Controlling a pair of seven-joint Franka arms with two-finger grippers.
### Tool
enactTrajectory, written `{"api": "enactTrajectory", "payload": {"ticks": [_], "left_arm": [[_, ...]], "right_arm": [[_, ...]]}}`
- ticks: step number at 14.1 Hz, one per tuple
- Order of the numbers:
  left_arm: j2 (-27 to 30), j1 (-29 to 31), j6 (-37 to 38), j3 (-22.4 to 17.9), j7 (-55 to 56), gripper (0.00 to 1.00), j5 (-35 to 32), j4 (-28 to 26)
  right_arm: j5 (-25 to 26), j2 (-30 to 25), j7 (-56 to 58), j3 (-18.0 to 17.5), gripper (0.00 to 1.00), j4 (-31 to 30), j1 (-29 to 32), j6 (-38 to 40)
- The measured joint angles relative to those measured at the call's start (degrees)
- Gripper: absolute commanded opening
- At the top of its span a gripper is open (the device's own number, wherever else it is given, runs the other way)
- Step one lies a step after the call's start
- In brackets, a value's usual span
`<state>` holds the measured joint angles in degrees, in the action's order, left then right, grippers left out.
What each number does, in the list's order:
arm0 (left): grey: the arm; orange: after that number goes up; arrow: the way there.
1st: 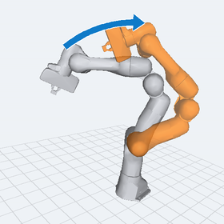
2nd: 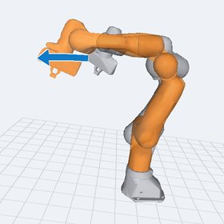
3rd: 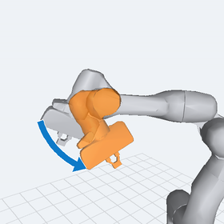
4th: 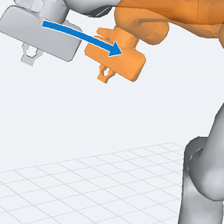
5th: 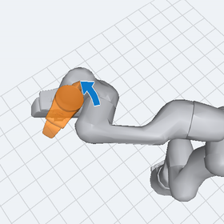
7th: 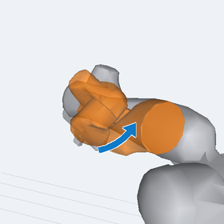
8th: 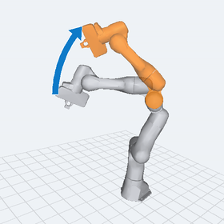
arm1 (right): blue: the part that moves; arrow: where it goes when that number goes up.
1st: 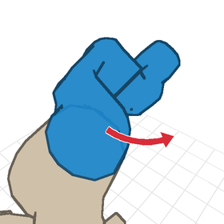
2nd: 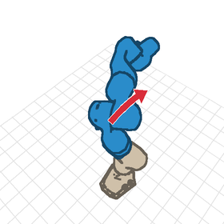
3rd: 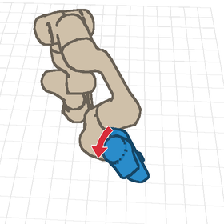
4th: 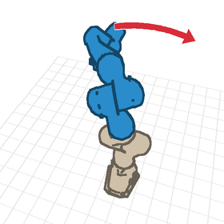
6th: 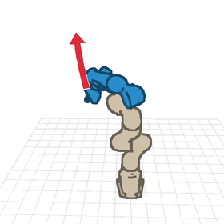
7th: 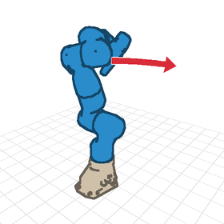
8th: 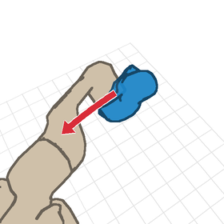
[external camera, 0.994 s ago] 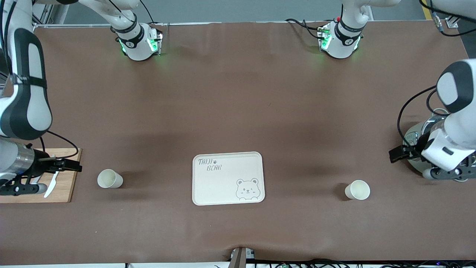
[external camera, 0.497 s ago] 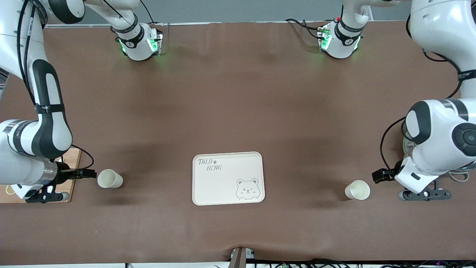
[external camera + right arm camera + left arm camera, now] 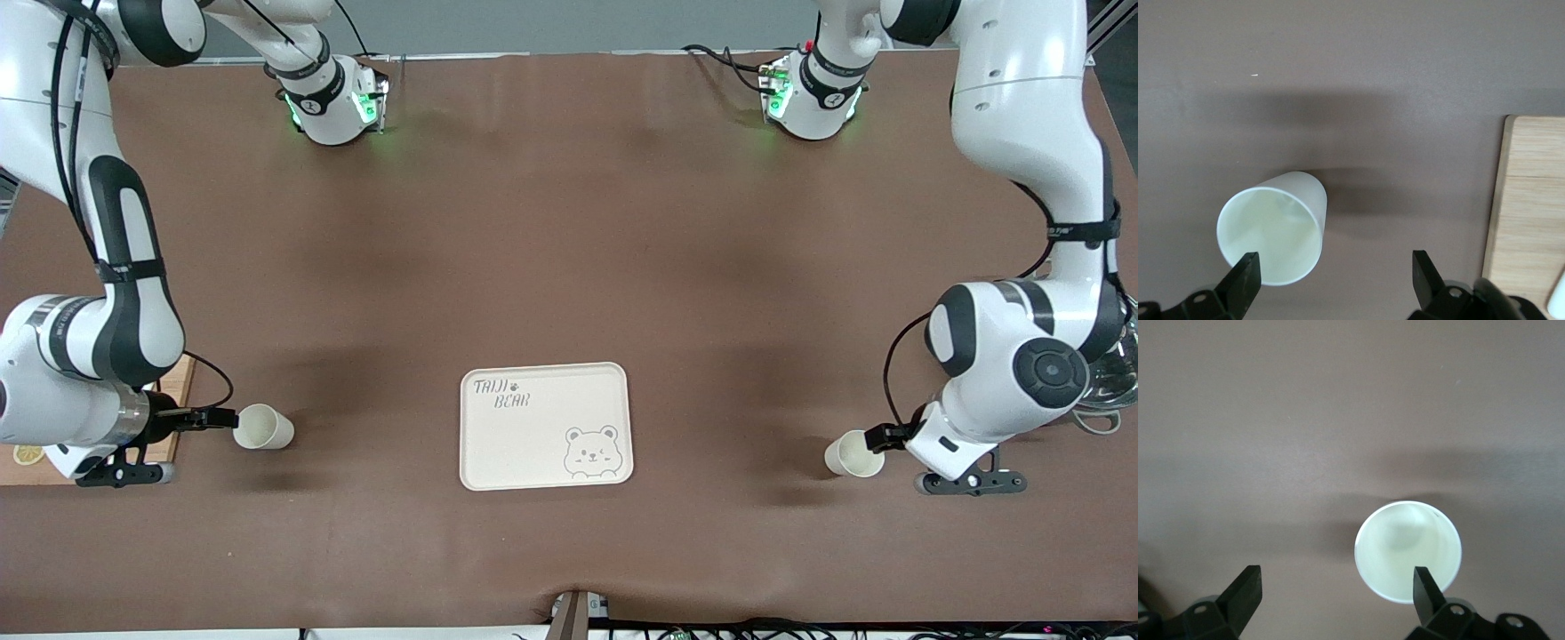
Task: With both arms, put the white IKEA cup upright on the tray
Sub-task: 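Lower the right gripper to one cup while the left gripper reaches the other, then close the right gripper on its cup while the left gripper grasps its cup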
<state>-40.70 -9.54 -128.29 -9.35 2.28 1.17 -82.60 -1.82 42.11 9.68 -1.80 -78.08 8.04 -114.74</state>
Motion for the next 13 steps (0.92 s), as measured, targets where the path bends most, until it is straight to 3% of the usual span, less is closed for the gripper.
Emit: {"api": "enactTrajectory", "payload": {"ticks": [5,8,9,10,13], "left_arm": [[-4.28,0.48,-3.48,0.03,0.02,1.0,0.55,0.01],[-4.97,0.45,-4.14,0.1,0.05,0.5,3.93,0.02],[-4.96,0.43,-4.15,0.12,0.05,0.37,4.93,0.04],[-4.96,0.43,-4.16,0.12,0.06,0.27,5.44,0.07],[-4.96,0.44,-4.19,0.12,0.2,0.1,5.83,0.22]], "right_arm": [[0.0,1.85,0.0,0.0,1.0,-0.04,0.0,-1.63],[0.0,2.71,0.0,0.0,1.0,-0.15,0.0,-2.75],[0.0,3.12,0.0,0.0,1.0,-0.17,0.0,-3.42],[0.0,3.59,0.0,0.0,1.0,-0.22,0.0,-4.06],[0.0,4.61,0.0,0.0,1.0,-0.61,0.0,-5.79]]}}
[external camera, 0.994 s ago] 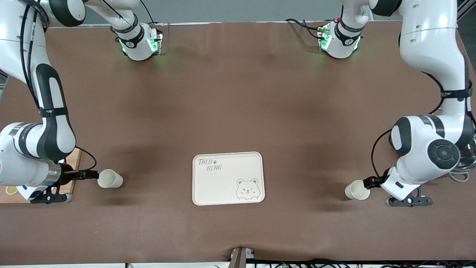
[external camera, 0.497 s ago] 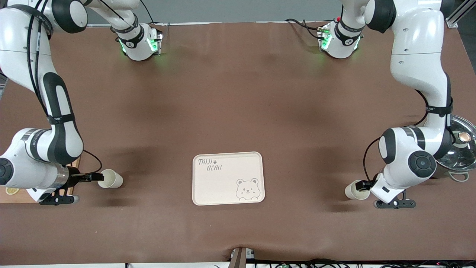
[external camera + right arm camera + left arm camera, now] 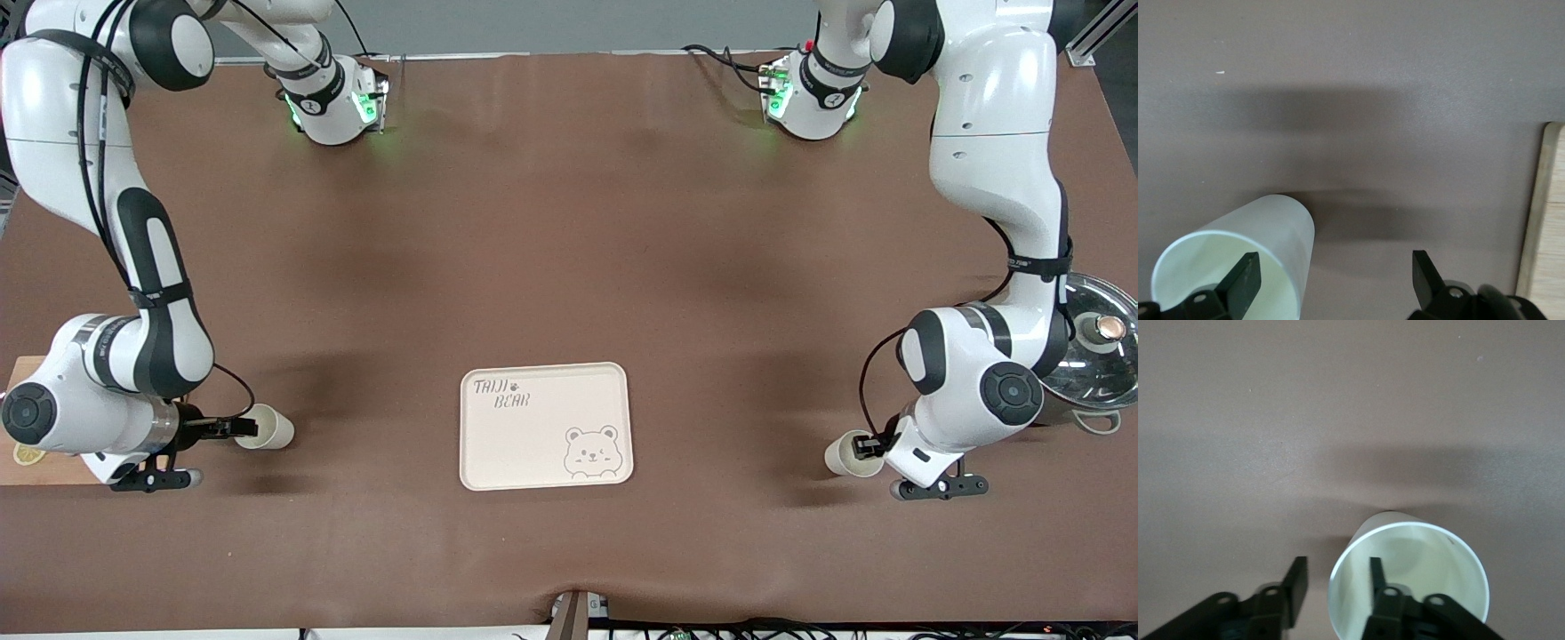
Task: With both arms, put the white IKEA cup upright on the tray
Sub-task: 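Close the right gripper on its cup while the left gripper grasps its cup, then carry the cups toward the tray with the right and left grippers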
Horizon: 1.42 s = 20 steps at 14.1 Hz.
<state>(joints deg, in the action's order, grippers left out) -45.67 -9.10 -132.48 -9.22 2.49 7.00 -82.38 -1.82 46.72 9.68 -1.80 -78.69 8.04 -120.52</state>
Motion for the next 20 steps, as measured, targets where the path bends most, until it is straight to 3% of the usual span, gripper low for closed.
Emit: {"api": "enactTrajectory", "payload": {"ticks": [2,3,8,10,11,20], "left_arm": [[0.0,0.0,0.0,0.0,0.01,0.0,0.81,0.1],[0.01,0.0,-0.01,0.01,0.02,0.0,1.09,0.15],[0.1,-0.11,-0.08,0.09,0.02,0.0,1.46,0.93],[0.22,-0.28,-0.13,0.09,0.02,0.0,1.46,2.28],[0.42,-0.37,-0.12,0.09,0.14,0.0,1.46,3.12],[2.43,-4.88,3.84,0.41,13.06,0.0,1.46,7.08]], "right_arm": [[0.0,0.25,0.0,-0.01,1.0,-0.55,0.0,-1.02],[0.0,0.25,0.0,-0.04,1.0,-0.72,0.0,-1.15],[0.0,0.25,0.02,-0.28,0.3,-0.73,-0.11,-1.21],[0.0,0.25,0.03,-0.3,0.06,-0.74,-0.13,-1.21],[0.0,0.25,0.03,-0.32,0.0,-0.74,-0.15,-1.21],[0.02,0.21,0.34,-0.52,0.0,-0.71,-0.43,-1.24]]}}
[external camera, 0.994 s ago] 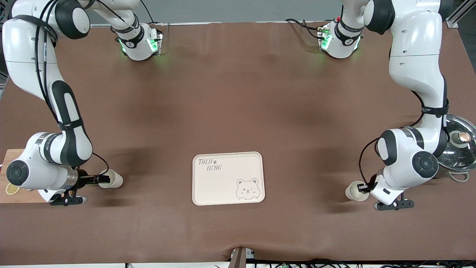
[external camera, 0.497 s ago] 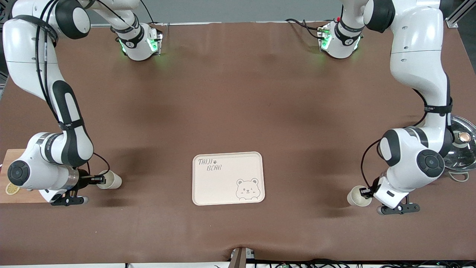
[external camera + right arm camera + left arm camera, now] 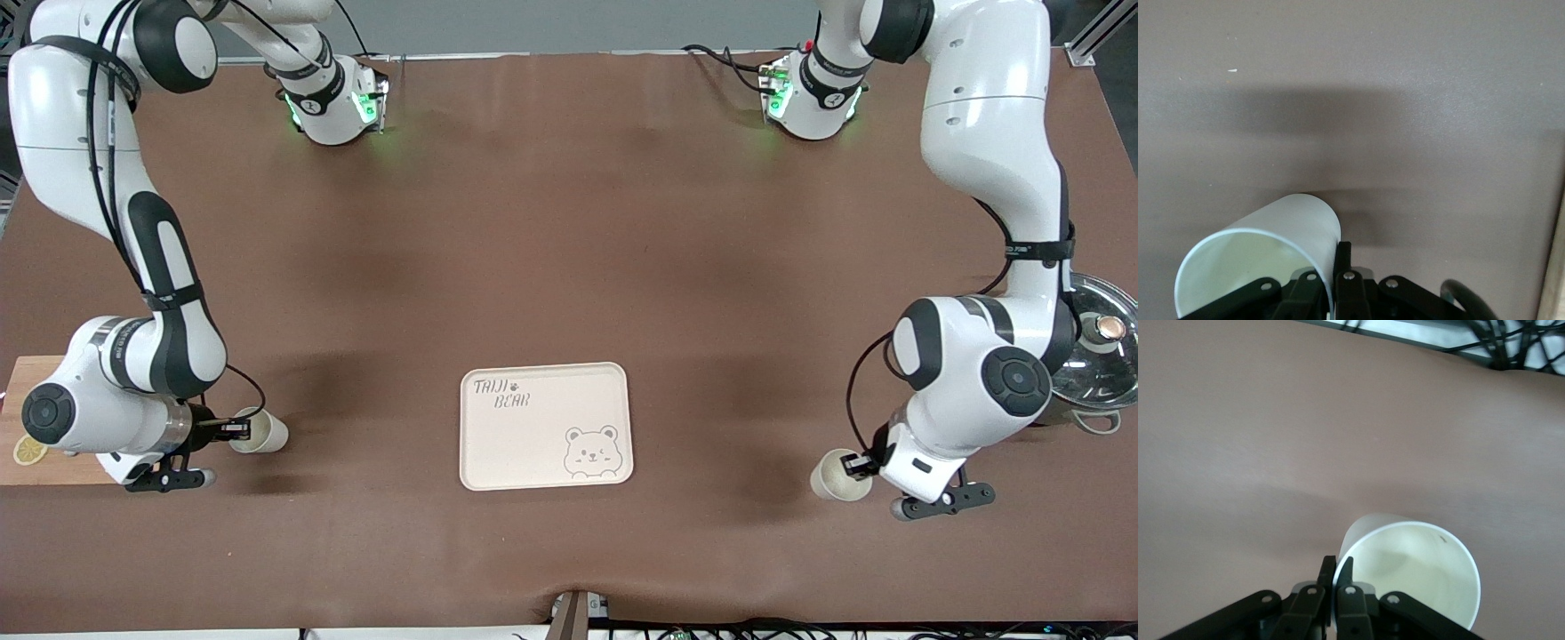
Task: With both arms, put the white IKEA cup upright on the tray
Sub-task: 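Carry the cups toward the tray with the right and left grippers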
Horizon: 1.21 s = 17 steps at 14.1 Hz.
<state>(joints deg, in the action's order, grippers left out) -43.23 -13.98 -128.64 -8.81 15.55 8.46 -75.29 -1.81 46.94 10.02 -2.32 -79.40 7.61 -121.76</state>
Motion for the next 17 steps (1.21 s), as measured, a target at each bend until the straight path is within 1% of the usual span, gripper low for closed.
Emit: {"api": "enactTrajectory", "payload": {"ticks": [3,5,9,12,14,17], "left_arm": [[0.06,-3.15,0.74,0.02,6.54,0.0,0.0,0.43],[0.06,-5.5,0.79,0.01,10.91,0.0,0.0,0.43],[0.06,-10.46,0.81,-0.01,19.96,0.0,0.0,0.43],[0.06,-13.95,0.83,0.04,26.2,0.0,0.0,0.43],[0.06,-16.14,0.86,0.11,29.7,0.0,0.0,0.42],[0.04,-18.97,0.9,0.22,34.03,0.0,0.0,0.43]], "right_arm": [[-0.1,-0.01,-0.02,-0.15,0.0,0.17,-0.01,0.09],[-1.4,-0.14,-0.09,-0.46,0.0,0.61,-0.03,1.37],[-6.42,-1.1,-1.03,-1.27,0.0,4.41,-0.22,9.83],[-7.05,-2.02,-6.53,-1.8,0.0,7.28,-1.82,14.65],[-7.11,-2.7,-12.87,-1.94,0.0,8.38,-4.85,15.61],[-7.16,-3.67,-23.05,-2.06,0.0,8.46,-9.78,15.72]]}}
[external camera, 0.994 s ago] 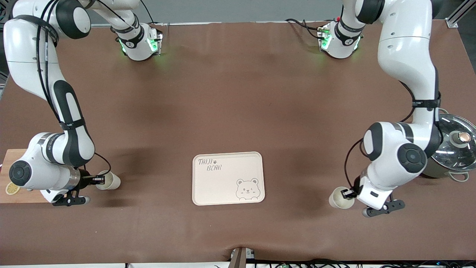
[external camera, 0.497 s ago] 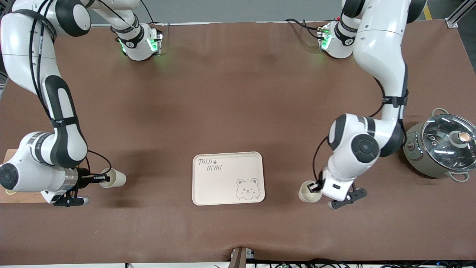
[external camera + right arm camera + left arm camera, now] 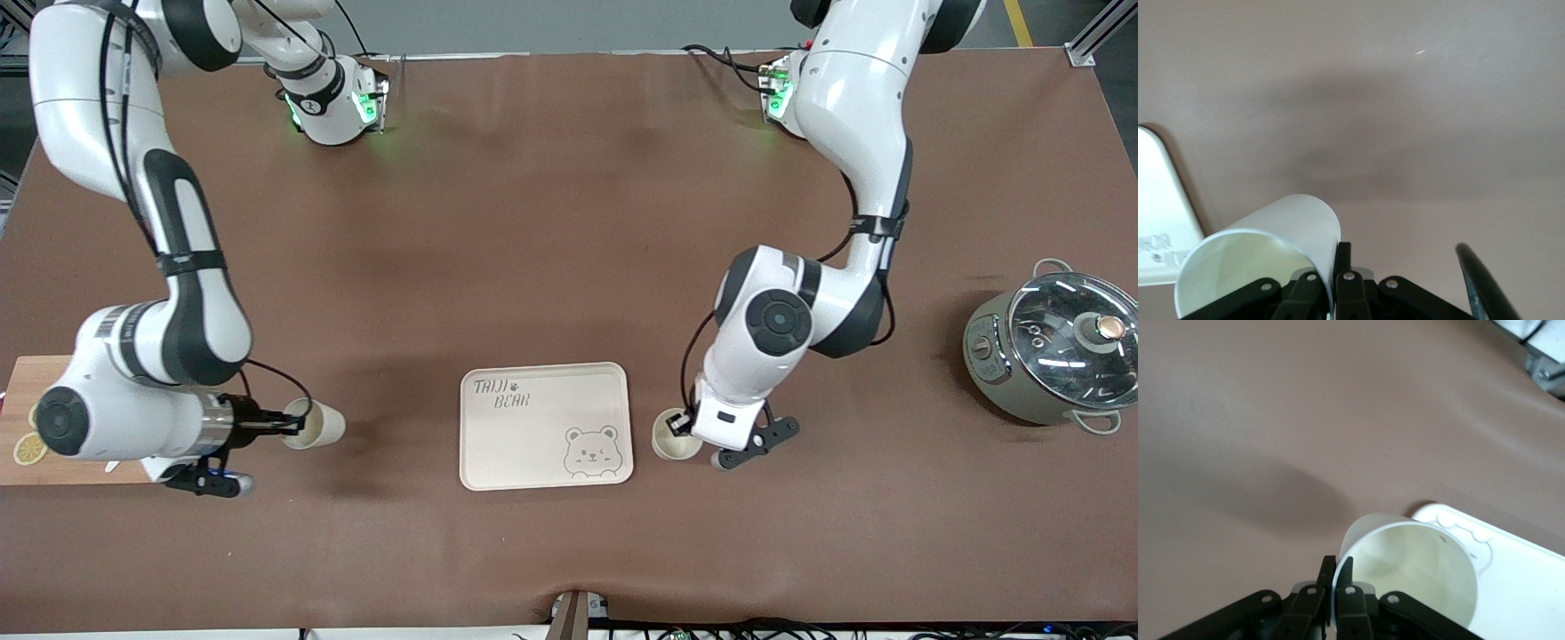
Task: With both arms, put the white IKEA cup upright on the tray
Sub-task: 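Carry the cups toward the tray with the right and left grippers, then lower the cups onto the tray and open the left gripper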
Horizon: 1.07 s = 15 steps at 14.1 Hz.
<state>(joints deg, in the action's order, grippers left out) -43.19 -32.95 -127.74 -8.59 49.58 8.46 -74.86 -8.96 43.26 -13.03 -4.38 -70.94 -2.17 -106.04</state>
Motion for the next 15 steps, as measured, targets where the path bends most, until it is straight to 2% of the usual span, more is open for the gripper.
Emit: {"api": "enactTrajectory", "payload": {"ticks": [7,12,15], "left_arm": [[-1.84,-3.97,-1.77,1.21,6.68,0.0,0.0,0.28],[-5.58,-6.23,-5.06,1.76,8.79,0.0,0.0,0.93],[-7.01,-6.77,-5.52,1.76,8.86,0.0,0.0,1.18]], "right_arm": [[-0.01,-0.51,-21.06,-0.01,0.0,-0.01,-10.25,-0.65],[0.01,-0.05,-32.8,0.16,0.0,-0.6,-17.67,-7.79],[0.02,1.23,-36.16,0.37,0.0,-1.04,-20.03,-12.15]]}}
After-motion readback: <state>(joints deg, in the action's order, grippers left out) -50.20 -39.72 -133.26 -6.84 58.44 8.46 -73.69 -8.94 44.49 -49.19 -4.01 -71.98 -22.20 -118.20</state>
